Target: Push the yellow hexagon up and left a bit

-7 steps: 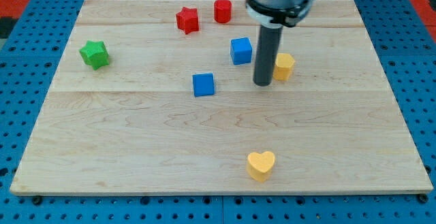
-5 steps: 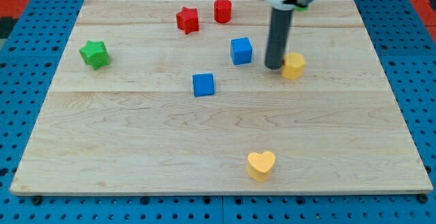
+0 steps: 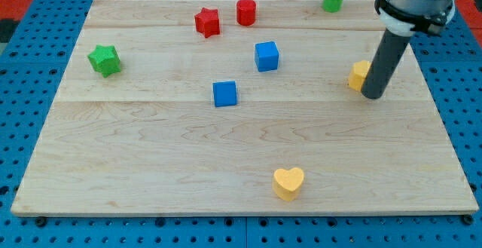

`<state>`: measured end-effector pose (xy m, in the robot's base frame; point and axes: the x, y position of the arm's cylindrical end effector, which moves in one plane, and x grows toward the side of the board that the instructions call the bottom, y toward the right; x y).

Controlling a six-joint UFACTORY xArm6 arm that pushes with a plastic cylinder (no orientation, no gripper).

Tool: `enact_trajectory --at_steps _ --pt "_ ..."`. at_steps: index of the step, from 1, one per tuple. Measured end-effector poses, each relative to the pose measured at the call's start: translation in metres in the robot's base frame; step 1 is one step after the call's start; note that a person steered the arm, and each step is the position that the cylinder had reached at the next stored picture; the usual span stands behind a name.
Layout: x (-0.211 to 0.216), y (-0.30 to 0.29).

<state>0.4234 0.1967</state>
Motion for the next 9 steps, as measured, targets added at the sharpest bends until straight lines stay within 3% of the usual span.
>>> enact_trajectory --at_steps 1,2,3,4,8,9 --pt "-0.013 0.004" --pt "-0.011 0.044" --pt "-0.038 0.046" --pt "-0.055 0.001" --pt "-0.049 -0.004" --pt "-0.08 -0.03"
